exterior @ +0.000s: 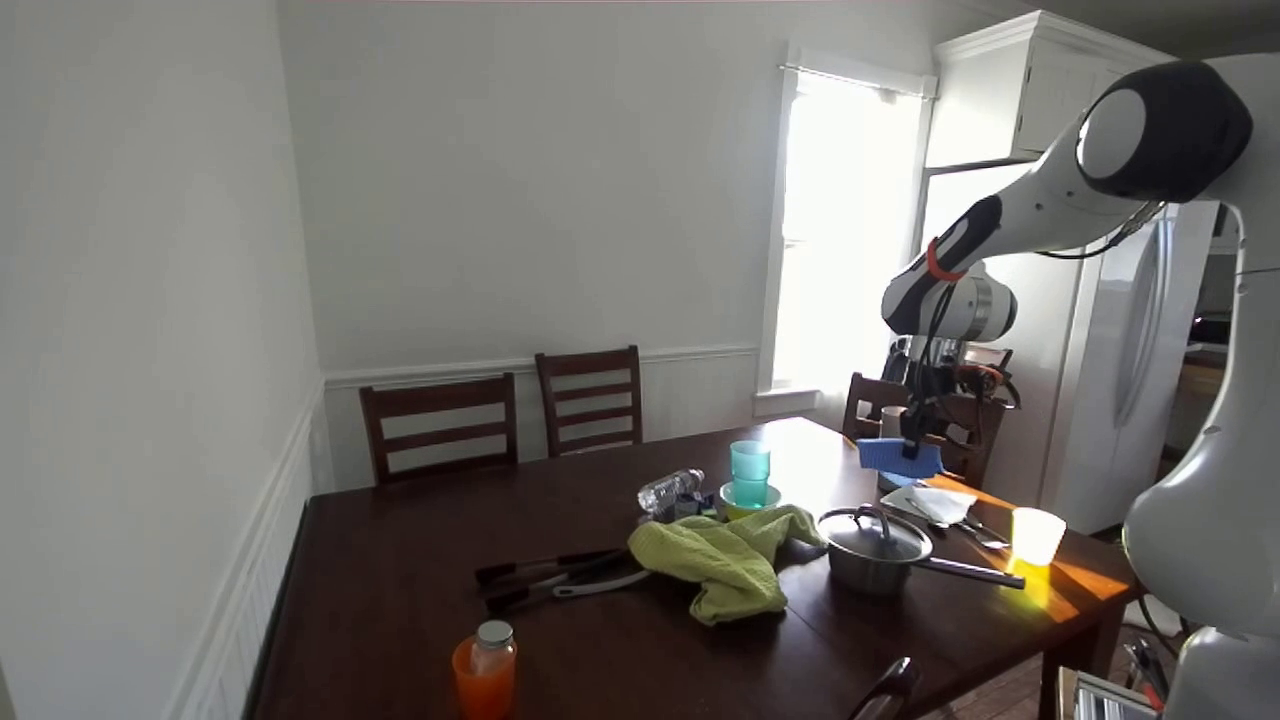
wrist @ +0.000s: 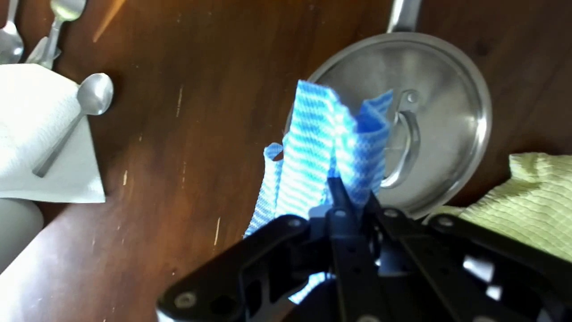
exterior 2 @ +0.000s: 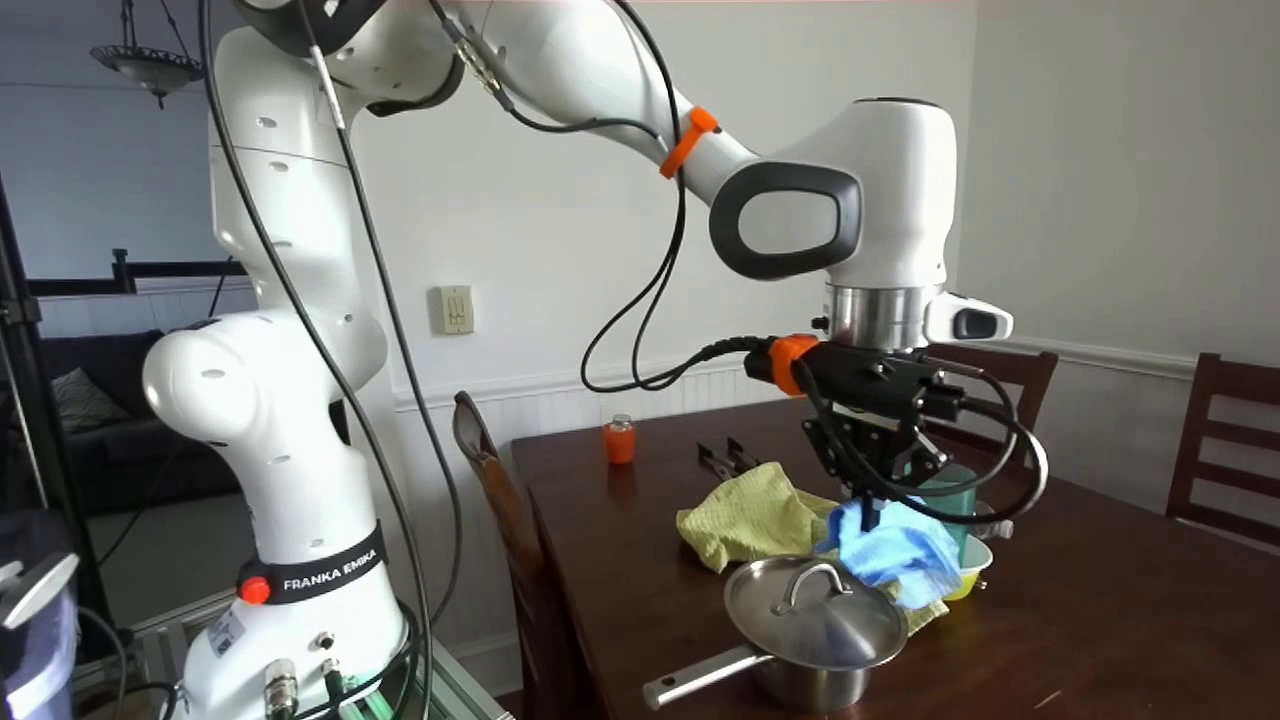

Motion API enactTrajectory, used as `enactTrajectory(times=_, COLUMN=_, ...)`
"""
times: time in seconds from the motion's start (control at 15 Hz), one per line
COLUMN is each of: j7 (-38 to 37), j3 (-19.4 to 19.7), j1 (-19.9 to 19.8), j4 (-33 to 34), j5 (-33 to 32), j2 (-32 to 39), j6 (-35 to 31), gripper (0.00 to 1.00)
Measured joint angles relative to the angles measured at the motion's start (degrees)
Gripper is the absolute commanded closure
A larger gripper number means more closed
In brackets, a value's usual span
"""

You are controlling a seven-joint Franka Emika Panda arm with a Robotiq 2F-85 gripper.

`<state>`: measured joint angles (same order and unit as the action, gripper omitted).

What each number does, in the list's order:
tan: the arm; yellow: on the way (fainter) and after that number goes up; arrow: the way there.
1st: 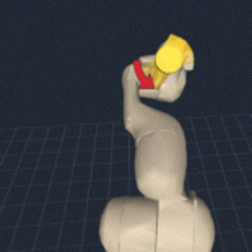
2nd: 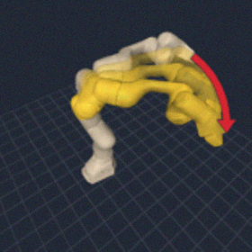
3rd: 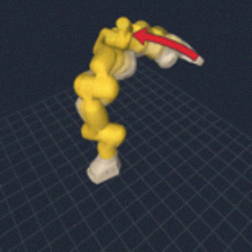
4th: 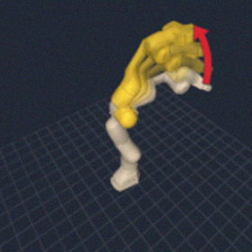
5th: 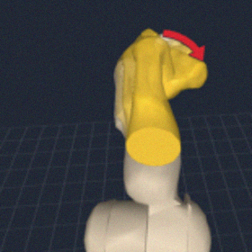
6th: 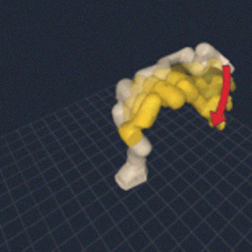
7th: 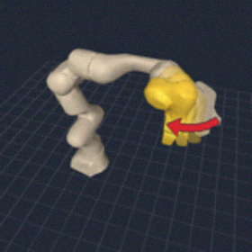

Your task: Use the blue cloth to remove the lid from the pot

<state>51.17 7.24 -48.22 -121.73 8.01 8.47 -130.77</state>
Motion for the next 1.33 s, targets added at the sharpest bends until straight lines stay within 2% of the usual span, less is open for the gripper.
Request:
enactTrajectory(times=0.47, j7=-14.5, j3=5.1, j1=11.7, j4=-7.2, j5=-1.6, j2=-1.6, j6=-1.4, gripper=0.99)
enactTrajectory(times=0.87, j7=-20.4, j3=8.8, j1=17.0, j4=-10.1, j5=-2.4, j2=0.5, j6=-9.7, gripper=0.99)
enactTrajectory(times=0.93, j7=-20.7, j3=9.3, j1=17.4, j4=-10.2, j5=-2.5, j2=0.9, j6=-10.9, gripper=0.74)
enactTrajectory(times=1.33, j7=-20.7, j3=10.2, j1=18.5, j4=-10.4, j5=-2.5, j2=2.2, j6=-14.3, gripper=0.35)
